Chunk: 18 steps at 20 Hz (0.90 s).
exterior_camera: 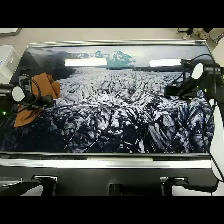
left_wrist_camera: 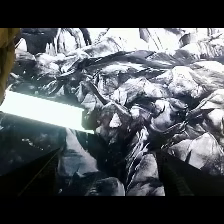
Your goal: Fold the clothes and pants, and hang the long-sleeved shirts on hangers.
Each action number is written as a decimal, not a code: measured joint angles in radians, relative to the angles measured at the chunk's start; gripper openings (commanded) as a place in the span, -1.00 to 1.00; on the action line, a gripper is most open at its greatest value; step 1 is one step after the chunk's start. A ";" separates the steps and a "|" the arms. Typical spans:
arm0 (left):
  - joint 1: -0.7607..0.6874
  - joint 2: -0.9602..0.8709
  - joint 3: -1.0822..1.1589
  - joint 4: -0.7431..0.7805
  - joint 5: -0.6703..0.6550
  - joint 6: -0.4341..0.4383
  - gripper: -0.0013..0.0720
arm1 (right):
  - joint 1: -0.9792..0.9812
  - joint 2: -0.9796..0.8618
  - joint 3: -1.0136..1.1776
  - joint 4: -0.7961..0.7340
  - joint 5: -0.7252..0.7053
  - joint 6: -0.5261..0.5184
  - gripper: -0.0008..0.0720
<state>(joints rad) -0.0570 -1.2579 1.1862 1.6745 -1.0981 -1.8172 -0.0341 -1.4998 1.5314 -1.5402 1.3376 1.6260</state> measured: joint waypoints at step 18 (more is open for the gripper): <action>0.415 -0.592 0.725 -0.228 -0.152 -0.175 0.99 | 0.000 0.000 0.000 0.043 -0.015 0.000 0.91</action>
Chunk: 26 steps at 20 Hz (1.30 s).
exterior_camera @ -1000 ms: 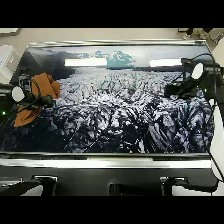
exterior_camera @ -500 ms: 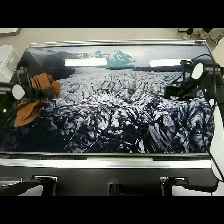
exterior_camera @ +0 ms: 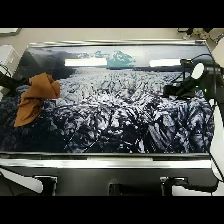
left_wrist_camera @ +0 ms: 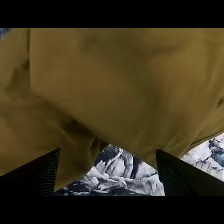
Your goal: Fold the clothes and pants, and hang the long-sleeved shirts on hangers.
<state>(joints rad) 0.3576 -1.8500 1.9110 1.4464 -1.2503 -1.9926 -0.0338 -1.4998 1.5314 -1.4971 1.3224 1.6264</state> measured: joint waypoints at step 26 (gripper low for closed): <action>-0.272 0.311 0.055 -0.216 0.097 0.523 -0.91 | 0.000 0.027 0.026 -0.021 0.096 -0.019 0.91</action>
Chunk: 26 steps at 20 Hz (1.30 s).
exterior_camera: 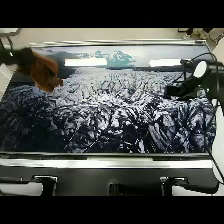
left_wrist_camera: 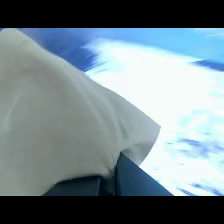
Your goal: Fold the clothes and pants, and hang the long-sleeved shirts on hangers.
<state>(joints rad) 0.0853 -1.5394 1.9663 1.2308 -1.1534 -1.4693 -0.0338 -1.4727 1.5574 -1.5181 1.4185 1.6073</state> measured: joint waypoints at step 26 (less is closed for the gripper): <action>-0.494 0.287 -0.767 0.193 -0.179 -0.155 0.98 | 0.000 0.186 -0.248 0.041 0.119 -0.028 0.87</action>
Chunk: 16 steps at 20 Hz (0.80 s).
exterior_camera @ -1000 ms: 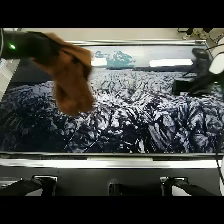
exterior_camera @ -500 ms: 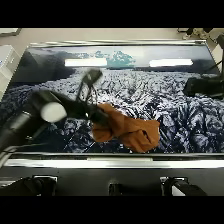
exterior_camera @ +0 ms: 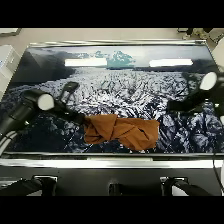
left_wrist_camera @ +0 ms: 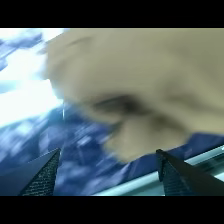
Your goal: Fold the clothes and pants, and hang the long-sleeved shirts on hangers.
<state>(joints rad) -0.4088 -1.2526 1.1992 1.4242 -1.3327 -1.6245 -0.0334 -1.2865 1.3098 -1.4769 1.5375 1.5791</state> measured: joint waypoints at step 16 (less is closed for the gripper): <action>0.001 -0.113 -0.338 -0.412 0.308 0.133 -0.90 | 0.000 -0.233 -0.118 0.080 -0.013 0.011 0.99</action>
<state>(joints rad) -0.4076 -1.3651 0.8616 1.0122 -1.0245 -1.4914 -0.0338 -1.5196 1.1915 -1.3972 1.5246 1.5902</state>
